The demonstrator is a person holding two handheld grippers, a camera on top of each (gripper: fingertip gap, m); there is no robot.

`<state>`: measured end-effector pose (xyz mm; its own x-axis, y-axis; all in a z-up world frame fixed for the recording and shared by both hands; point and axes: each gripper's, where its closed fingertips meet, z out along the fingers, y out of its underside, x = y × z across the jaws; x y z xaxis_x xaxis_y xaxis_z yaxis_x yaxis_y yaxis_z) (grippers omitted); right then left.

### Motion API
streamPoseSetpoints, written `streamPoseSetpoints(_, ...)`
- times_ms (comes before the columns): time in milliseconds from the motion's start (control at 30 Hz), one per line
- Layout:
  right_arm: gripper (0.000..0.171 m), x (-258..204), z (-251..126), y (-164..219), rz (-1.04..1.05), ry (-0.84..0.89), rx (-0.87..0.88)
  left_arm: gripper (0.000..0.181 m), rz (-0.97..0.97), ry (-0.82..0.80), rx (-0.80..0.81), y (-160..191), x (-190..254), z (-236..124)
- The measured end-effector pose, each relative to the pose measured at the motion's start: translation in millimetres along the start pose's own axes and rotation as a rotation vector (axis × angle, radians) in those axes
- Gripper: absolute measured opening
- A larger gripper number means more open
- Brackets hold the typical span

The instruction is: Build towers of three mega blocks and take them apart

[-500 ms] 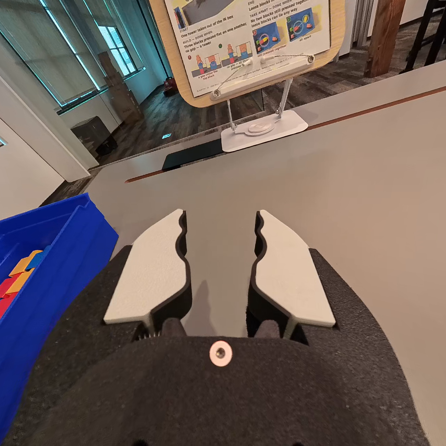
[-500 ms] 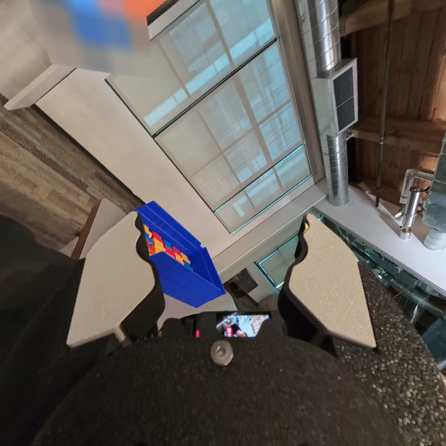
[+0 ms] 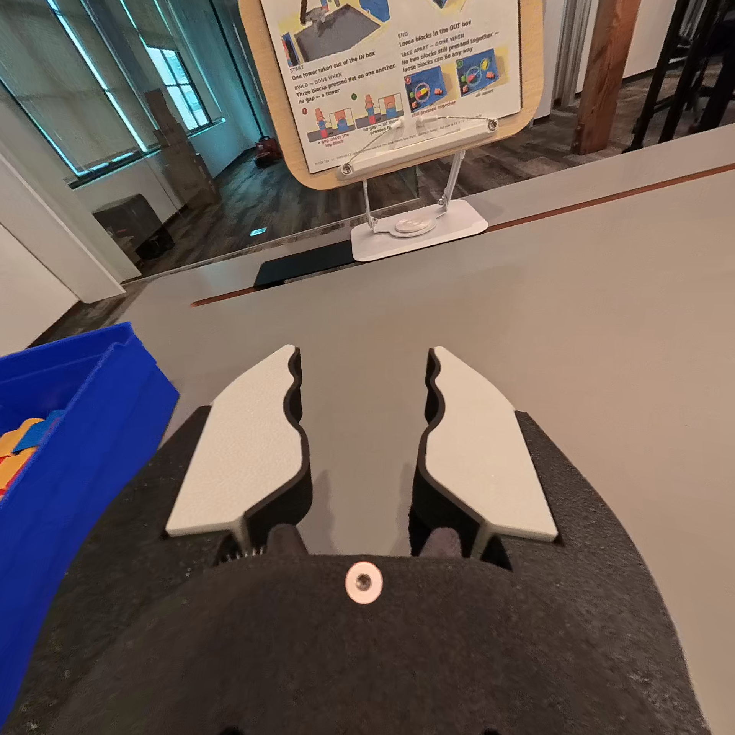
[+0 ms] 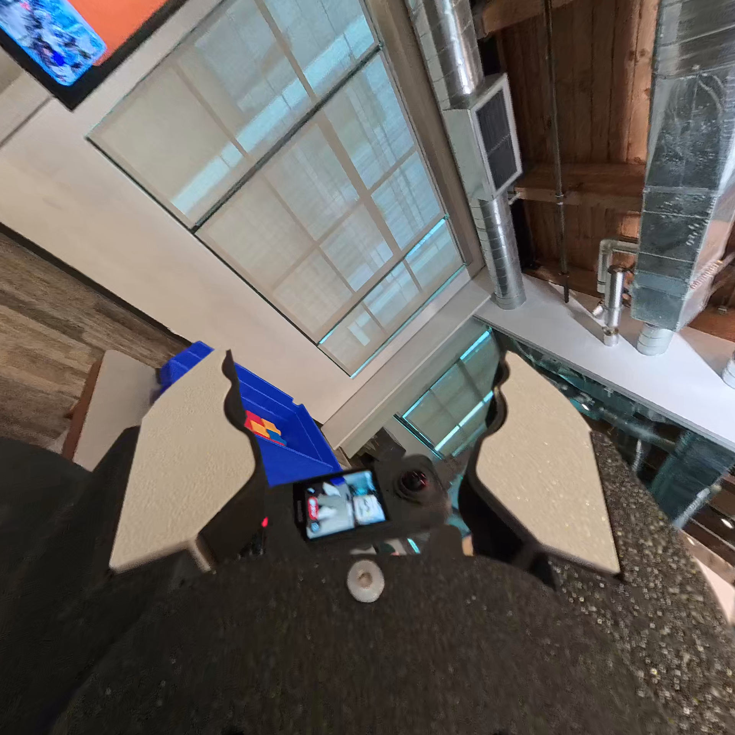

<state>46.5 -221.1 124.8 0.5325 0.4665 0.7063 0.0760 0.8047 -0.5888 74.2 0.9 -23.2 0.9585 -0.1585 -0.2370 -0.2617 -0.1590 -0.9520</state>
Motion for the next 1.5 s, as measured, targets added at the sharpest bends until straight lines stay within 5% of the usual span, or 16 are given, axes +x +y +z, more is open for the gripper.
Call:
streamPoseSetpoints(267,0.121,117,-54,78,0.218,0.394,-0.269,0.074,-0.258,0.196,0.086,-21,6,-20)
streamPoseSetpoints(467,0.123,160,-88,139,0.392,0.573,-0.453,0.084,-0.386,0.345,0.241,-65,16,-47)
streamPoseSetpoints(733,0.121,174,-109,221,0.342,0.695,-0.908,0.072,-0.43,0.745,0.918,-163,37,-204)
streamPoseSetpoints(967,0.121,147,-76,238,0.203,0.636,-1.074,0.077,-0.067,0.784,1.26,-182,95,-321)
streamPoseSetpoints(1200,0.118,123,-50,214,0.023,0.554,-1.004,0.068,0.427,0.613,1.416,-156,170,-349)
streamPoseSetpoints(1500,0.119,116,-45,190,-0.043,0.518,-0.935,0.07,0.621,0.492,1.476,-141,191,-349)
